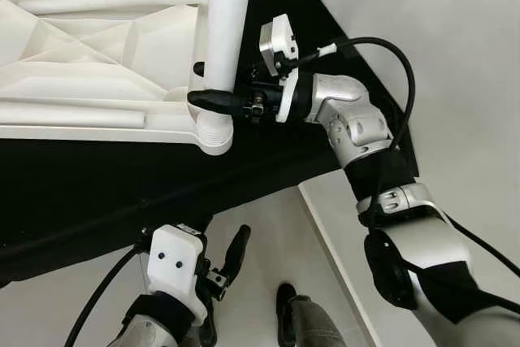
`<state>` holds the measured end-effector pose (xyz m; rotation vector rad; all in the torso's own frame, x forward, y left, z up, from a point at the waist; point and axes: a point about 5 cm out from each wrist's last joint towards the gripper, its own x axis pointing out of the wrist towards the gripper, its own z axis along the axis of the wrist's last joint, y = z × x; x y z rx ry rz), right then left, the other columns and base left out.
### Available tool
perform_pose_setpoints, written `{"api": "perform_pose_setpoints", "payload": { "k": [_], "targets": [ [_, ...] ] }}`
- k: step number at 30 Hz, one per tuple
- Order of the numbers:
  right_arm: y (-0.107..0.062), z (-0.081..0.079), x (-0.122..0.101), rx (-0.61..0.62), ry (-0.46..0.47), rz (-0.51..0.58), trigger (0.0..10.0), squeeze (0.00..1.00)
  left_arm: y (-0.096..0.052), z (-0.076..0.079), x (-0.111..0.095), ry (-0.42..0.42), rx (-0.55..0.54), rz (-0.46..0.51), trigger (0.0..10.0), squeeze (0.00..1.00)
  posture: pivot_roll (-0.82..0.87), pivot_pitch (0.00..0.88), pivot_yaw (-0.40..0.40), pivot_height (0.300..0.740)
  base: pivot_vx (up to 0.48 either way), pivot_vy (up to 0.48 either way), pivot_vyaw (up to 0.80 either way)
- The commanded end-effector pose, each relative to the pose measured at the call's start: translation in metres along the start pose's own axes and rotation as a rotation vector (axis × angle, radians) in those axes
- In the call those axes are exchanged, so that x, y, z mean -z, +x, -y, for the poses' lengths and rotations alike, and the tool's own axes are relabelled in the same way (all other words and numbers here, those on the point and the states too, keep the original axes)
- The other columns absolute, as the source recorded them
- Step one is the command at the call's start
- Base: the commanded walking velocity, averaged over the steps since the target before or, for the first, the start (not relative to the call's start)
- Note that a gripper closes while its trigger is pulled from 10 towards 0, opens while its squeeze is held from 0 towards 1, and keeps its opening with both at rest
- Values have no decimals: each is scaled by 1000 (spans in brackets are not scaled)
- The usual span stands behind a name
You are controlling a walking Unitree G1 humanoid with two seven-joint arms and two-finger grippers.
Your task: Building children table
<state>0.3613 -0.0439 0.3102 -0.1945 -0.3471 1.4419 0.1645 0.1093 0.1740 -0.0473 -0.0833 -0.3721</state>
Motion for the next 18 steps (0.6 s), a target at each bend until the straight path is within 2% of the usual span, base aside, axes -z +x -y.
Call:
{"api": "perform_pose_setpoints", "payload": {
  "k": [1, 2, 3, 4, 7, 8, 9, 10, 11, 12, 13, 14, 15, 17, 18],
  "targets": [
    [2, -1, 8, 6, 5, -34, 0, 0, -5, 1, 3, -3, 2, -30, 10000, 0, 8, 390, -61, 740, 0, 0, 0],
    [2, -1, 8, 6, 5, -34, 0, 0, -5, 1, 3, -3, 2, -30, 10000, 0, 8, 390, -61, 740, 0, 0, 0],
    [-1, -1, 15, 57, 12, -73, 0, 0, -6, 2, 3, -5, 3, -31, 10000, 0, 3, 394, -64, 740, 0, 0, 0],
    [-6, -4, 29, 150, 65, -123, 0, 0, -6, 2, 3, -8, 4, -32, 10000, 0, -1, 399, -66, 740, 0, 0, 0],
    [-10, -7, 38, 215, 102, -159, 0, 0, -7, 3, 3, -10, 4, -33, 10000, 0, -1, 399, -66, 740, 0, 0, 0],
    [-21, -6, 66, 619, 235, -247, 0, 0, -8, 3, 3, -13, 4, -34, 10000, 0, -5, 402, -78, 740, 0, 0, 0],
    [-34, -9, 86, 908, 322, -340, 0, 0, -9, 3, 3, -14, 4, -35, 10000, 0, -5, 402, -78, 740, 0, 0, 0],
    [-37, -34, 105, 976, 338, -422, 0, 0, -9, 3, 2, -16, 4, -34, 10000, 0, -4, 399, -62, 740, 0, 0, 0],
    [-37, -51, 114, 986, 341, -461, 0, 0, -8, 2, 2, -18, 4, -33, 10000, 0, -1, 404, -56, 740, 0, 0, 0],
    [-37, -51, 114, 986, 341, -461, 0, 0, -8, 2, 2, -18, 4, -33, 10000, 0, -1, 404, -56, 740, 0, 0, 0],
    [-24, -60, 109, 931, 314, -442, 0, 0, -8, 2, 2, -16, 8, -35, 10000, 0, -2, 405, -51, 740, 0, 0, 0],
    [-15, -62, 103, 905, 271, -420, 0, 0, -8, 2, 3, -15, 11, -37, 10000, 0, -2, 405, -51, 740, 0, 0, 0],
    [-15, -62, 103, 905, 271, -420, 0, 0, -8, 2, 3, -15, 11, -37, 10000, 0, -2, 405, -51, 740, 0, 0, 0],
    [-2, -52, 94, 899, 239, -384, 0, 0, -7, 1, 4, -11, 11, -40, 10000, 0, -4, 388, -51, 740, 0, 0, 0],
    [-2, -52, 94, 899, 239, -384, 0, 0, -7, 1, 4, -11, 11, -40, 10000, 0, -4, 388, -51, 740, 0, 0, 0]
  ]
}}
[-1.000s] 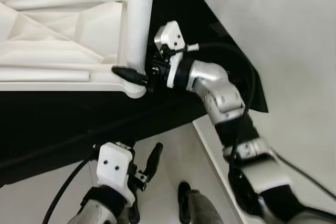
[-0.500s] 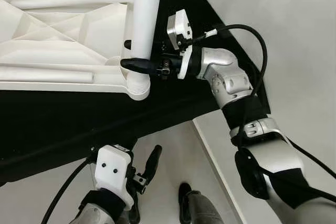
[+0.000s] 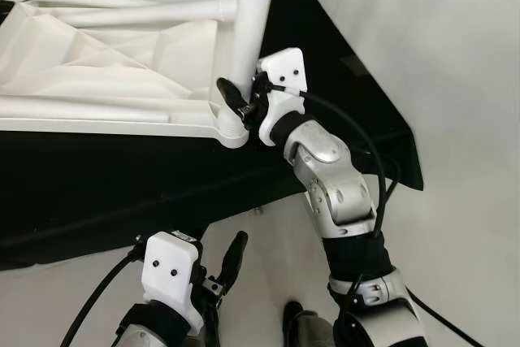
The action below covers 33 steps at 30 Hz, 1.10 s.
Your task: Building children table
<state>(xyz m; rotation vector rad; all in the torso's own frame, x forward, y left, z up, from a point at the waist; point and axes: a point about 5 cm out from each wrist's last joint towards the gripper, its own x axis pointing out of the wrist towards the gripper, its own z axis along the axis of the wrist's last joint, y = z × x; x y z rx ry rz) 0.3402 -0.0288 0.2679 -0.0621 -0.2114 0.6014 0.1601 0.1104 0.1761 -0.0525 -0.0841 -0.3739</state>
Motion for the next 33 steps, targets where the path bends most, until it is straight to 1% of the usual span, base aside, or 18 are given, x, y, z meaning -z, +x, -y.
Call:
{"api": "perform_pose_setpoints", "payload": {
  "k": [1, 4, 8, 9, 12, 13, 14, 15, 16, 17, 18, 19, 20, 22, 23, 24, 27, 33],
  "targets": [
    [-2, -2, 59, 56, 40, -260, 0, 0, -1, -1, 7, -6, 7, -39, 10000, 0, -7, 382, -55, 740, 0, 0, 0],
    [8, -2, 49, 45, 36, -233, 0, 0, 1, -1, 7, -3, 1, -31, 10000, 0, -9, 377, -62, 740, 0, 0, 0],
    [10, -5, 44, 29, 44, -229, 0, 0, 1, -1, 6, 1, -3, -28, 10000, 0, -4, 374, -62, 740, 0, 0, 0],
    [10, -15, 34, -26, 25, -209, 10000, 0, 2, -2, 7, 4, -5, -29, 10000, 0, -1, 367, -61, 740, 0, 0, 0],
    [11, -18, 30, -51, 8, -195, 10000, 0, 2, -2, 7, 5, -5, -29, 10000, 0, -1, 367, -61, 740, 0, 0, 0],
    [14, -22, 23, -115, 18, -156, 10000, 0, 2, -2, 7, 5, -4, -29, 10000, 0, -2, 366, -61, 740, 0, 0, 0],
    [16, -25, 13, -212, 38, -98, 10000, 196, 2, -1, 7, 5, -3, -29, 10000, 0, -2, 364, -62, 740, 0, 0, 0],
    [16, -30, -2, -418, 78, -2, 10000, 1000, 2, 0, 7, 4, -1, -28, 10000, 0, 1, 365, -64, 740, 0, 0, 0],
    [16, -30, -2, -418, 78, -2, 10000, 1000, 2, 0, 7, 4, -1, -28, 10000, 0, 1, 365, -64, 740, 0, 0, 0],
    [15, -30, -9, -512, 75, 47, 10000, 1000, 2, 0, 7, 3, 0, -28, 10000, 0, 2, 364, -64, 740, 0, 0, 0],
    [14, -29, -13, -565, 70, 76, 10000, 1000, 2, 1, 7, 2, 1, -28, 10000, 0, 2, 364, -64, 740, 0, 0, 0],
    [14, -29, -13, -565, 70, 76, 10000, 1000, 2, 1, 7, 2, 1, -28, 10000, 0, 2, 364, -64, 740, 0, 0, 0],
    [12, -26, -17, -640, 61, 99, 10000, 1000, 2, 2, 7, 1, 2, -27, 10000, 0, 9, 366, -67, 740, 0, 0, 0],
    [12, -26, -17, -640, 61, 99, 10000, 1000, 2, 2, 7, 1, 2, -27, 10000, 0, 9, 366, -67, 740, 0, 0, 0],
    [9, -19, -24, -793, -23, 122, 10000, 0, 1, 5, 6, -3, 4, -27, 10000, 0, 21, 375, -75, 740, 0, 0, 0],
    [9, -16, -26, -847, -43, 121, 10000, 0, 0, 6, 5, -5, 5, -27, 10000, 0, 21, 375, -75, 740, 0, 0, 0],
    [11, -12, -30, -901, -66, 124, 10000, 0, -2, 8, 5, -10, 5, -29, 10000, 0, 36, 396, -82, 740, 0, 0, 0],
    [15, -9, -36, -934, -74, 132, 10000, 0, -7, 12, 2, -21, 2, -36, 10000, 0, 49, 421, -84, 740, 0, 0, 0]
  ]
}}
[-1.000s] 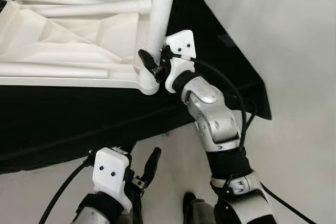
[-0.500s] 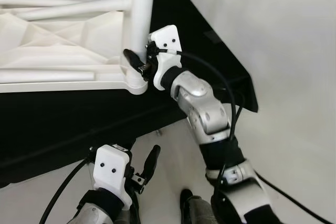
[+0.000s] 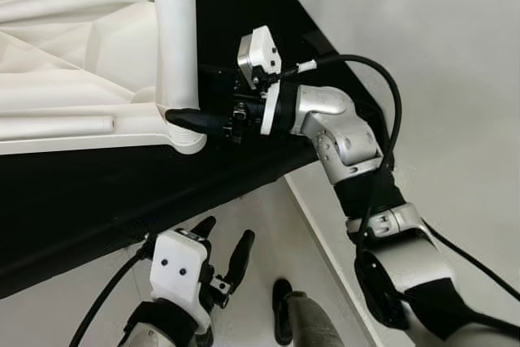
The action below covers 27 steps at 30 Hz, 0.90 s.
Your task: Building children table
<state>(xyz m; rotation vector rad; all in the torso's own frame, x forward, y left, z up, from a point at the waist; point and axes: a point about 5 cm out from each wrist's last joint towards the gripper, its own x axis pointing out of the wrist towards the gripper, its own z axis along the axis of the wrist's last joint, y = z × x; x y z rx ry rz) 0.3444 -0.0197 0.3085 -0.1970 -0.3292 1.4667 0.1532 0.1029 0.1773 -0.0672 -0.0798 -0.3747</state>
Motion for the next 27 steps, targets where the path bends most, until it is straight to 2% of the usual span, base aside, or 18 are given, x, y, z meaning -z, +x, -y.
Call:
{"api": "perform_pose_setpoints", "payload": {
  "k": [1, 4, 5, 10, 14, 18, 19, 23, 24, 25, 26, 27],
  "targets": [
    [6, -4, 0, -106, 11, 25, 7569, 0, -7, 4, 3, -13, 1, -40, 10000, 0, 58, 432, -83, 740, 0, 0, 0],
    [6, -4, 0, -106, 11, 25, 7569, 0, -7, 4, 3, -13, 1, -40, 10000, 0, 58, 432, -83, 740, 0, 0, 0],
    [6, -3, -2, -136, 19, 35, 0, 0, -10, 5, 1, -18, 1, -45, 10000, 0, 64, 444, -82, 740, 0, 0, 0],
    [1, 3, -5, -257, 12, 22, 0, 0, -19, 10, -1, -43, 8, -67, 10000, 0, 78, 478, -77, 740, 0, 0, 0],
    [-2, 6, -5, -275, 3, 8, 0, 0, -21, 11, -2, -48, 7, -73, 10000, 0, 74, 480, -74, 740, 0, 0, 0],
    [-6, 8, -4, -274, -3, -1, 0, 0, -21, 11, -1, -49, 6, -75, 10000, 0, 64, 478, -74, 740, 0, 0, 0],
    [-14, 10, 0, -230, -33, -47, 0, 0, -20, 11, 0, -51, 6, -76, 10000, 0, 56, 473, -77, 740, 0, 0, 0],
    [-22, 11, 7, -168, -64, -109, 0, 0, -19, 10, 1, -51, 6, -75, 10000, 0, 34, 467, -90, 740, 0, 0, 0],
    [-27, 13, 21, 36, 3, -174, 0, 0, -19, 10, 1, -52, 5, -72, 10000, 0, 17, 456, -98, 740, 0, 0, 0],
    [-27, 13, 21, 36, 3, -174, 0, 0, -19, 10, 1, -52, 5, -72, 10000, 0, 17, 456, -98, 740, 0, 0, 0],
    [-38, 16, 44, 476, 71, -271, 0, 0, -18, 10, 1, -52, 6, -70, 10000, 0, 17, 449, -101, 740, 0, 0, 0],
    [-38, 16, 44, 476, 71, -271, 0, 0, -18, 10, 1, -52, 6, -70, 10000, 0, 17, 449, -101, 740, 0, 0, 0]
  ]
}}
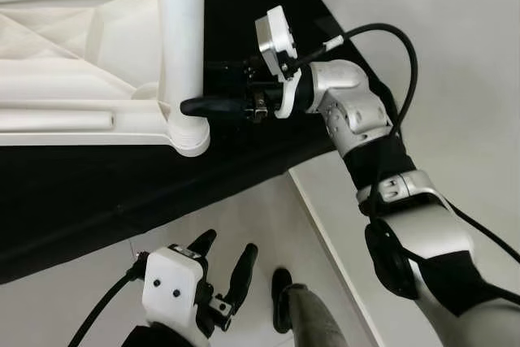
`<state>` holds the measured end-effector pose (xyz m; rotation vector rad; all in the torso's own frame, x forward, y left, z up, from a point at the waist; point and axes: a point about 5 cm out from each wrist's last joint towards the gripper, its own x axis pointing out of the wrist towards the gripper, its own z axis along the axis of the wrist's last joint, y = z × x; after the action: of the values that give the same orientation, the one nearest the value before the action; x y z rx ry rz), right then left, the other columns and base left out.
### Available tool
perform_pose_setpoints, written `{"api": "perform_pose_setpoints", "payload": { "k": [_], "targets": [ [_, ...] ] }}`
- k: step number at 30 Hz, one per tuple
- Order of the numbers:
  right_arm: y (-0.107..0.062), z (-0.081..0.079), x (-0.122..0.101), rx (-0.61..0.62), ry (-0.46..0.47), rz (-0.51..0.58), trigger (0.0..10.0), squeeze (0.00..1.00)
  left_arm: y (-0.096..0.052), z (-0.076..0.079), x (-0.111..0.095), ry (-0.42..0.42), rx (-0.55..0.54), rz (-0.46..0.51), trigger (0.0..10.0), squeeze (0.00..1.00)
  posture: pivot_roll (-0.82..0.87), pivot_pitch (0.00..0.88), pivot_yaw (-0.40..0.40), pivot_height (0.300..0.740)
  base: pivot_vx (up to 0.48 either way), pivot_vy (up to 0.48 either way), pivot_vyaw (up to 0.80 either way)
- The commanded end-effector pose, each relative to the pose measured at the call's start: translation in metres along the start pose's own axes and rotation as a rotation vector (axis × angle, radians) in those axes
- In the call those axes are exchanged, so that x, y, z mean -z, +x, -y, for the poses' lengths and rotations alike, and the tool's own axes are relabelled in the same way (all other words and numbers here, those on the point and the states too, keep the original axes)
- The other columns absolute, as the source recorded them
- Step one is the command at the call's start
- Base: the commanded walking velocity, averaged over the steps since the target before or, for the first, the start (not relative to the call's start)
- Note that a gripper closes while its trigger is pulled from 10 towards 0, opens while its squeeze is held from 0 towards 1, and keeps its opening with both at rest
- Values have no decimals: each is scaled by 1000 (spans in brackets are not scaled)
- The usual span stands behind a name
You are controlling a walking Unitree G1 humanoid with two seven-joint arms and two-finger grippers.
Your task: Building children table
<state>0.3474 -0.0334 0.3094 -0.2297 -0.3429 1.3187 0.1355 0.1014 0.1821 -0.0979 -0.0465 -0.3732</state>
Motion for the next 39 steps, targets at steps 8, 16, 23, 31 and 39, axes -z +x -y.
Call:
{"api": "perform_pose_setpoints", "payload": {
  "k": [8, 16, 23, 31, 39],
  "targets": [
    [-46, -60, 89, 774, 178, -437, 0, 0, 7, -5, 11, 0, 20, -32, 10000, 0, 19, 407, -73, 740, 0, 0, 0],
    [-16, -43, 75, 786, 186, -341, 0, 0, 15, -9, 11, 21, 5, -10, 10000, 0, 15, 383, -83, 740, 0, 0, 0],
    [-8, -45, 22, 515, 245, 48, 10000, 1000, 17, -13, 12, 28, 6, -8, 10000, 0, 13, 374, -73, 740, 0, 0, 0],
    [-26, -25, 3, 192, 161, 125, 10000, 1000, 19, -14, 13, 28, 8, -6, 10000, 0, 14, 369, -71, 740, 0, 0, 0],
    [-3, 0, -4, 154, 0, 86, 10000, 0, 21, -22, 16, 56, -59, -7, 10000, 0, 53, 324, -79, 740, 0, 0, 0]
  ]
}}
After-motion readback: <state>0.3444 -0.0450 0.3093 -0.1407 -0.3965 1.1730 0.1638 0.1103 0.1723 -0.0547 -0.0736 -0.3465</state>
